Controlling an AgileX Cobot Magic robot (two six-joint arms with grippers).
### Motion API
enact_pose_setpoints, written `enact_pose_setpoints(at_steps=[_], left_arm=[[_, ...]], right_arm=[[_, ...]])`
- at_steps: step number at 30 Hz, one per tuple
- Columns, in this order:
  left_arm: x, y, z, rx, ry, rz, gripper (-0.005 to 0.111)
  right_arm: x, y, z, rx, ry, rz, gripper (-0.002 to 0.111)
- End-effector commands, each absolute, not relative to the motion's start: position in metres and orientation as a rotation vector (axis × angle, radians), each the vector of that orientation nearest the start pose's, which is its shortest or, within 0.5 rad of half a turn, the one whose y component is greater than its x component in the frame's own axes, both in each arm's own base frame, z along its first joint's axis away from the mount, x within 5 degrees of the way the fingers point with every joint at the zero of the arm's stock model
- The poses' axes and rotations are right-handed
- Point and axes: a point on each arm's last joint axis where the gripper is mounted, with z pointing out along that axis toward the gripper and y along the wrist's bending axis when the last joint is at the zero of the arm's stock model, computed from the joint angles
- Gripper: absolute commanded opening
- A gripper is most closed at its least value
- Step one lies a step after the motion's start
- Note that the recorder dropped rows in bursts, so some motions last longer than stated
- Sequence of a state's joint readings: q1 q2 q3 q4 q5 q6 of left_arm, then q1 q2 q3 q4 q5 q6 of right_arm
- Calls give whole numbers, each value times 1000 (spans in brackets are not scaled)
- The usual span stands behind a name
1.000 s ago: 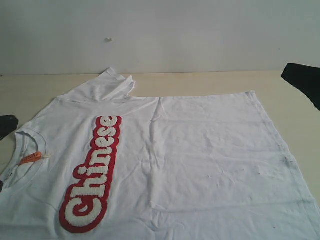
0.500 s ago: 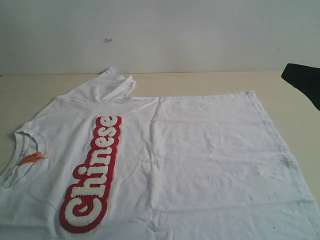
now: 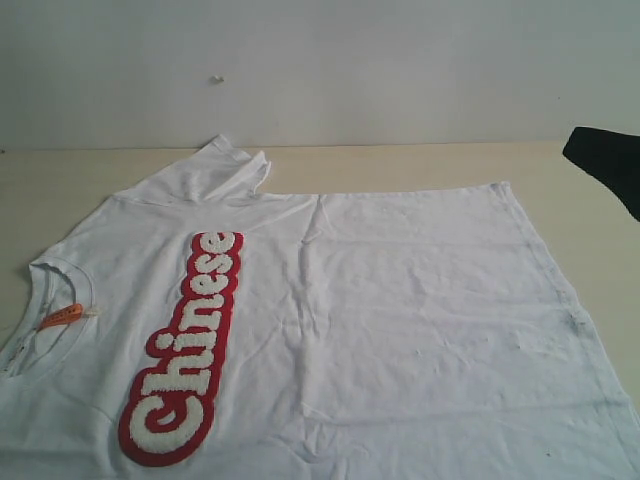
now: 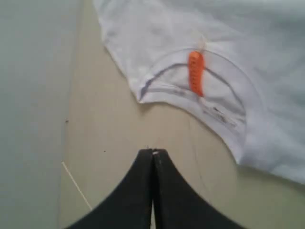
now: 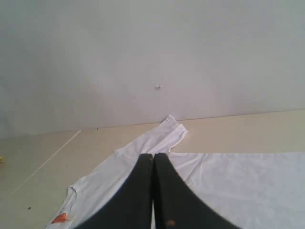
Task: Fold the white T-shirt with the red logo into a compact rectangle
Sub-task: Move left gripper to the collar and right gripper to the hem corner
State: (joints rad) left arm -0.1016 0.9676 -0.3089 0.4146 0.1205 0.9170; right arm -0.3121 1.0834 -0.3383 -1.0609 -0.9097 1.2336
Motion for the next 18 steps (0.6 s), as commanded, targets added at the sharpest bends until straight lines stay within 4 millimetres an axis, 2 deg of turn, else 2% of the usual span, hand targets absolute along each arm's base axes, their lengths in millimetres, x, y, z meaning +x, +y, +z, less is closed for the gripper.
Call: enact_pose_setpoints(at_steps=[1, 3, 5, 10, 18], left_arm=[[154, -21, 202, 1685, 1828, 571, 0], [157, -25, 208, 1516, 1911, 467, 0], [158, -27, 213, 1460, 1952, 408, 0], [164, -30, 224, 1552, 2050, 315, 0], [191, -36, 228, 1692, 2206, 152, 0]], right_arm=[[191, 4, 251, 9, 1679, 698, 0], [191, 4, 251, 9, 1679, 698, 0], [191, 4, 251, 9, 1679, 698, 0], [191, 4, 251, 9, 1679, 698, 0], [191, 4, 251, 9, 1679, 698, 0]])
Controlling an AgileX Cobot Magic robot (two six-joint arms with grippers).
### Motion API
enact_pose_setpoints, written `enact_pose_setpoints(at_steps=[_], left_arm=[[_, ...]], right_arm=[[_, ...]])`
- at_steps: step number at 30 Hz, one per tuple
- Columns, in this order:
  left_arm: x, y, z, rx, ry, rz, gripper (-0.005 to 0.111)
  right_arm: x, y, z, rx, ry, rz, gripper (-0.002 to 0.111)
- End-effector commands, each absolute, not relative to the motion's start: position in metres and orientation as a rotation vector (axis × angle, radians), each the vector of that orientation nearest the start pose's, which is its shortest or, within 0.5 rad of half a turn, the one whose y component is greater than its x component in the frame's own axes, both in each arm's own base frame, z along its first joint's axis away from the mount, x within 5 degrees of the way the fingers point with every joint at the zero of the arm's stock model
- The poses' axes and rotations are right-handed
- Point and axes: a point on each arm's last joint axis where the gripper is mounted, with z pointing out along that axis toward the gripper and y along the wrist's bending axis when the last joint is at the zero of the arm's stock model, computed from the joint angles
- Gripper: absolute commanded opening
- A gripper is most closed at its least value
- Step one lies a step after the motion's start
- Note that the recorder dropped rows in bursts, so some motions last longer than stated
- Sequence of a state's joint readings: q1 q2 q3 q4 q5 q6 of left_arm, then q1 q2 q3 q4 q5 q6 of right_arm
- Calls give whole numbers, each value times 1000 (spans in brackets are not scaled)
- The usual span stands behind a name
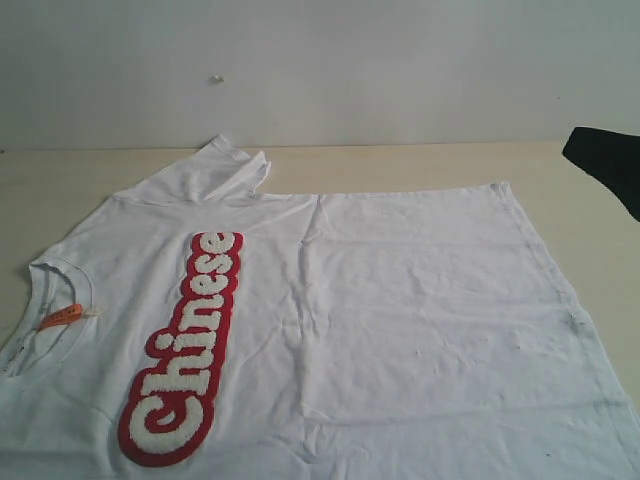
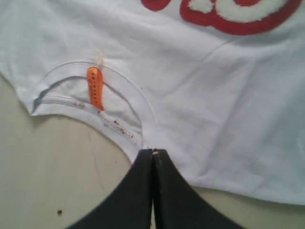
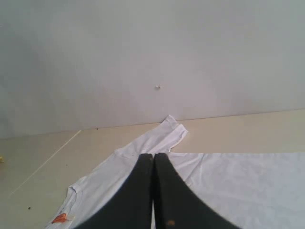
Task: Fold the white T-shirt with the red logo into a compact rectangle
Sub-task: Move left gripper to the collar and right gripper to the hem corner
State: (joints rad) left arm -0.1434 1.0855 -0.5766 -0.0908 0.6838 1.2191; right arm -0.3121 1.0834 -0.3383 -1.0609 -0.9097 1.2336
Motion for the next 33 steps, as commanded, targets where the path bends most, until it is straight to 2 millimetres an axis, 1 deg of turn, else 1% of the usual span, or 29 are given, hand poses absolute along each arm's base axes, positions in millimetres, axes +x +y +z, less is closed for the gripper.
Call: enact_pose_setpoints(at_steps=[1, 5, 7, 12, 15, 19, 22, 24, 26, 29, 33], left_arm=[[196, -37, 226, 1703, 2222, 137, 0], [215, -40, 220, 1739, 2275, 80, 0], [222, -41, 212, 1760, 2308, 47, 0], [233, -44, 194, 1780, 2362, -10, 0], [236, -45, 189, 1764, 2371, -25, 0], [238, -50, 189, 1679, 2379, -83, 0], [239, -52, 189, 1690, 2346, -111, 0], [240, -53, 190, 1710, 2309, -108, 0], [242, -54, 190, 1682, 2303, -104, 0], [243, -55, 191, 1658, 2301, -107, 0], [243, -56, 191, 1639, 2305, -123, 0]], right_arm=[[191, 4, 251, 9, 1679, 698, 0], [191, 4, 251, 9, 1679, 698, 0], [191, 4, 251, 9, 1679, 698, 0], [191, 4, 251, 9, 1679, 698, 0], [191, 4, 251, 9, 1679, 698, 0], [191, 4, 251, 9, 1679, 698, 0], [191, 4, 251, 15, 1676, 699, 0], [192, 3, 254, 42, 1642, 715, 0], [193, 1, 256, 79, 1619, 721, 0], [196, -7, 261, 207, 1554, 727, 0], [196, -8, 261, 230, 1547, 724, 0]])
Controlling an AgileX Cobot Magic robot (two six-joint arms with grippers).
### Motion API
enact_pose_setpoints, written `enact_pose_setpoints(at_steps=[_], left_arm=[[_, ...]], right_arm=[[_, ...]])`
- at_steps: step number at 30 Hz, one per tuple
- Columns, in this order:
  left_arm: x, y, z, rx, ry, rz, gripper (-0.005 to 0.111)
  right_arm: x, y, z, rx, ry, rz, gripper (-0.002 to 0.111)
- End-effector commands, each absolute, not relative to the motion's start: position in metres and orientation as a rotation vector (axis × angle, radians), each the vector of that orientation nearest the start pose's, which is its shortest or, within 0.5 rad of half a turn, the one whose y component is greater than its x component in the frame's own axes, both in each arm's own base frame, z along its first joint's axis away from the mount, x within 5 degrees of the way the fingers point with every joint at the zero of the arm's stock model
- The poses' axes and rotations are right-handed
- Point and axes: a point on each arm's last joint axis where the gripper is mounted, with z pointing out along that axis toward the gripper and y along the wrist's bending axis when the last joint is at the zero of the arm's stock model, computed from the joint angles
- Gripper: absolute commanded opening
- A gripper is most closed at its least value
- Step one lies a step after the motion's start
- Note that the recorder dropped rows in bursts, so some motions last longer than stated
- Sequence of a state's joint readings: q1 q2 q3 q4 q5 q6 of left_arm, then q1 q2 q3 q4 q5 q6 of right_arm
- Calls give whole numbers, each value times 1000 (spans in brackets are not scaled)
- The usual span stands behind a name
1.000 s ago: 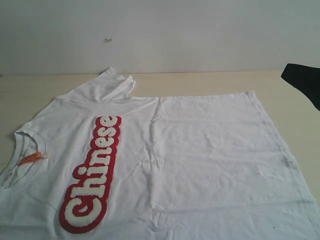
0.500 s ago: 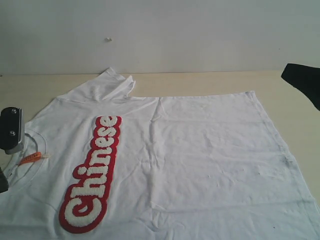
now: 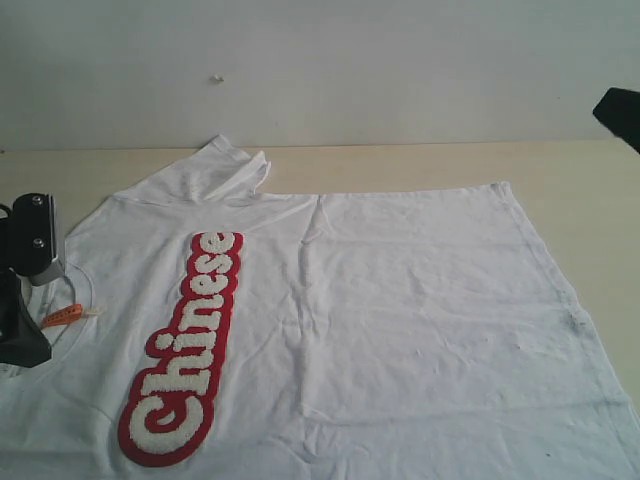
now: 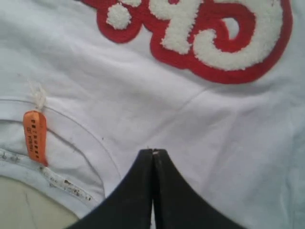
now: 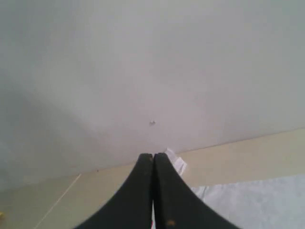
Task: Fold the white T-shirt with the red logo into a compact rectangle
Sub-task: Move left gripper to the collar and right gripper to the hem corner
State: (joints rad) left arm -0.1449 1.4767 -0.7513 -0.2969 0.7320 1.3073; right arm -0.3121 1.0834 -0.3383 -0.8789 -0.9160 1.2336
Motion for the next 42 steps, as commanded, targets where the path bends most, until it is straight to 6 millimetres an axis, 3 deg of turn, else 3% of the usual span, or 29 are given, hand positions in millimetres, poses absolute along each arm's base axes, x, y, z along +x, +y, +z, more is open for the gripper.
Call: enact_pose_setpoints(at_steps=[1, 11, 14, 16, 26, 32, 38, 42], left_arm=[[243, -57, 191, 1633, 2306, -128, 0], [243, -59, 192, 1607, 2296, -159, 0], [243, -59, 192, 1607, 2295, -161, 0], [243, -59, 192, 1637, 2272, -154, 0], [245, -59, 192, 1675, 2220, -119, 0], [249, -58, 193, 1655, 2202, -81, 0], [248, -59, 193, 1658, 2204, -89, 0], [248, -59, 193, 1663, 2200, -87, 0]], right_arm=[[196, -8, 261, 228, 1546, 724, 0], [212, 1, 298, -602, 1536, 200, 0], [215, -3, 293, -925, 1609, -33, 0], [216, -10, 286, -1052, 1663, -161, 0], [241, -33, 257, -1076, 1828, -441, 0], [252, -14, 244, -1217, 1810, -495, 0], [258, -17, 241, -1374, 1788, -814, 0], [266, -17, 225, -1494, 1810, -915, 0]])
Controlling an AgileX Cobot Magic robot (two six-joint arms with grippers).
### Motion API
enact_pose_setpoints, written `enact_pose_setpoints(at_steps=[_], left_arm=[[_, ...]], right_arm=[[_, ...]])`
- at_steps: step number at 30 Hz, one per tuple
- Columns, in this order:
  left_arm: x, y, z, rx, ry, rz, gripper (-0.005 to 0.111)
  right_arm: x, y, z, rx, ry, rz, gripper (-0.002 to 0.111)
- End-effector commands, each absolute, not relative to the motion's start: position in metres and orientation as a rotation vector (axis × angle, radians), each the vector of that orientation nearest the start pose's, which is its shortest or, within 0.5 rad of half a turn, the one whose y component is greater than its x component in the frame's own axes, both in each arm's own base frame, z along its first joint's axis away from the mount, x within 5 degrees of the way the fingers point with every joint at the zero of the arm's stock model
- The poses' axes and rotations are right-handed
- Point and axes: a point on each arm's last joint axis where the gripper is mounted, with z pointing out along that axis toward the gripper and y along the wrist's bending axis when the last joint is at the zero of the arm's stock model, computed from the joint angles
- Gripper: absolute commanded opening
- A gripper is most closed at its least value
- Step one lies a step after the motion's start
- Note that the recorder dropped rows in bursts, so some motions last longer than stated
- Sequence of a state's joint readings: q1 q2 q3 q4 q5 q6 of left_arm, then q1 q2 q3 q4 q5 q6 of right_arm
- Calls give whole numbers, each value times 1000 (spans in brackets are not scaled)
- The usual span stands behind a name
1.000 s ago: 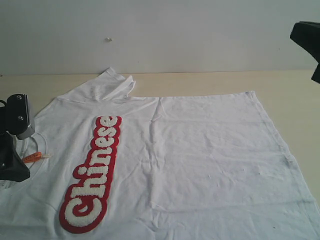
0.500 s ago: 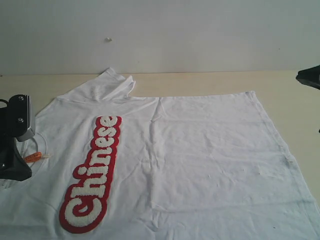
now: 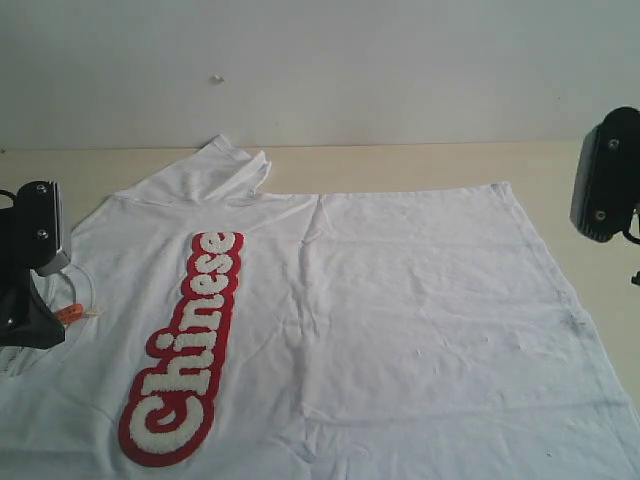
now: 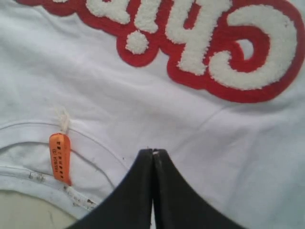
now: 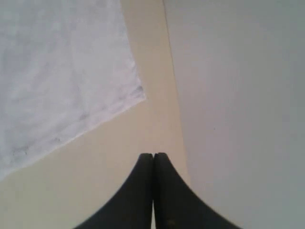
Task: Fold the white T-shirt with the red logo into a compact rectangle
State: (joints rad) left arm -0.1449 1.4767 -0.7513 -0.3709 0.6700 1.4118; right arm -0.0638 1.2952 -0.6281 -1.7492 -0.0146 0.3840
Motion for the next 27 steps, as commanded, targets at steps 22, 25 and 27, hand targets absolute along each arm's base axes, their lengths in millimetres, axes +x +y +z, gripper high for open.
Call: enact_pose_setpoints(at_steps=[22, 25, 27], left_arm=[[272, -57, 163, 1705, 2138, 48, 0], [276, -56, 158, 1690, 2143, 65, 0], [276, -56, 158, 1683, 2144, 64, 0]], right_arm=[[310, 0, 184, -1164, 2130, -556, 0], [310, 1, 184, -1135, 2143, -540, 0], [310, 1, 184, -1131, 2145, -538, 0]])
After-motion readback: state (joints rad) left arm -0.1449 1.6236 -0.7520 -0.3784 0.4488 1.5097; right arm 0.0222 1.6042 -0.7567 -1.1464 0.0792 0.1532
